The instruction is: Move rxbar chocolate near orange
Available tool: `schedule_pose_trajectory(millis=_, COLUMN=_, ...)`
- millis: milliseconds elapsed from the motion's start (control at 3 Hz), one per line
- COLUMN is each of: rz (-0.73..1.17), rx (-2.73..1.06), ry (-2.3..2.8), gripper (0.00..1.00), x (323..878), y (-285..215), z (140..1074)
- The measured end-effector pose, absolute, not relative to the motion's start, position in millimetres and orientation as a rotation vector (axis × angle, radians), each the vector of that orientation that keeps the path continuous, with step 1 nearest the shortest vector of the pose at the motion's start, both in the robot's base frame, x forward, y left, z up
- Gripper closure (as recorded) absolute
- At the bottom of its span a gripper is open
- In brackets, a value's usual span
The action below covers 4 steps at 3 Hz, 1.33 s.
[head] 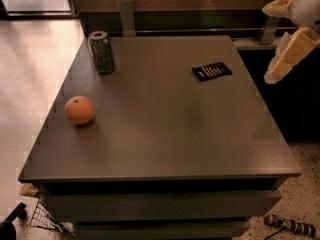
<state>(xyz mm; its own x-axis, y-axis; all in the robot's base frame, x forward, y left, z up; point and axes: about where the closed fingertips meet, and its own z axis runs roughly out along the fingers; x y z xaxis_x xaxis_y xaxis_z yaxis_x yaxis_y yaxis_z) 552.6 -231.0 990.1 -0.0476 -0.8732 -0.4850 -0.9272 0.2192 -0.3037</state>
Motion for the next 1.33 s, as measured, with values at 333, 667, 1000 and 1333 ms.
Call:
schedule_pose_trajectory(millis=333, rz=0.172, rx=-1.585, ry=1.874, gripper=0.00, x=588, y=-235, z=977)
schedule_pose_trajectory(millis=667, rz=0.207, rx=-1.466, ry=1.872, gripper=0.00, x=622, y=-239, z=947)
schedule_pose_trajectory(millis=1000, rz=0.234, rx=-1.367, ry=1.856, gripper=0.00, x=658, y=-236, z=924)
schedule_pose_trajectory(millis=1333, rz=0.270, rx=-1.323, ry=1.848, gripper=0.00, x=691, y=-228, z=906)
